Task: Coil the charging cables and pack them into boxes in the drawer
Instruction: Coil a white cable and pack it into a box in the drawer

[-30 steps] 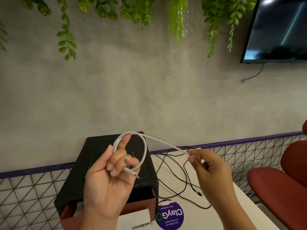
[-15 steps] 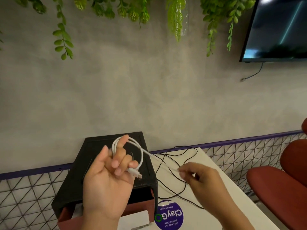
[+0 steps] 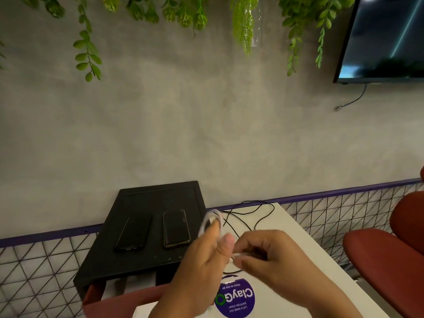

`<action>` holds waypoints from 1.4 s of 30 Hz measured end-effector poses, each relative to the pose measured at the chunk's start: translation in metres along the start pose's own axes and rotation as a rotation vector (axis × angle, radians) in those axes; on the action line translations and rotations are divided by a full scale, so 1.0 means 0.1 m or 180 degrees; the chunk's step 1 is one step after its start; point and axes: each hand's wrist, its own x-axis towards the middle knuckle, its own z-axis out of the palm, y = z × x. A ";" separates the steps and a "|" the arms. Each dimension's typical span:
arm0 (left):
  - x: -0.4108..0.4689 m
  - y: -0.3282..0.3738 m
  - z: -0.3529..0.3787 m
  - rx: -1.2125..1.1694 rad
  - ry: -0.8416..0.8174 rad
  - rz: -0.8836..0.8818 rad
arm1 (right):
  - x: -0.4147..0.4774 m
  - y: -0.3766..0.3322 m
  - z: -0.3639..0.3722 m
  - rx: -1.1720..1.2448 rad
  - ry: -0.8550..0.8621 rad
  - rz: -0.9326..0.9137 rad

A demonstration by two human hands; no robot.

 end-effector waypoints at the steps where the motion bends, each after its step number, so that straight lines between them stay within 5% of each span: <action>1: -0.01 0.01 0.01 0.0004 -0.0110 -0.0005 | 0.01 0.00 -0.01 0.0050 0.0227 -0.0060; 7: 0.00 0.10 -0.06 -0.0733 -0.0576 0.0153 | 0.04 0.09 0.00 0.0368 0.1096 -0.0280; 13: -0.04 0.22 -0.05 -0.2353 -0.0591 -0.0226 | 0.05 0.16 0.16 0.0341 0.0757 -0.0600; 22: -0.05 0.27 -0.03 -0.2208 0.0049 -0.0465 | 0.06 0.18 0.21 -0.1236 0.1402 -0.0547; 29: -0.08 0.30 -0.07 -0.2011 0.0065 -0.0463 | 0.07 0.21 0.26 -0.0557 0.1506 -0.0250; 36: -0.03 0.30 -0.28 -0.3858 0.0744 -0.0800 | 0.03 0.18 0.00 0.1599 0.1522 -0.0036; 42: 0.01 0.16 -0.35 -0.4932 0.0259 -0.0196 | 0.05 0.28 0.04 0.1207 0.1419 0.0299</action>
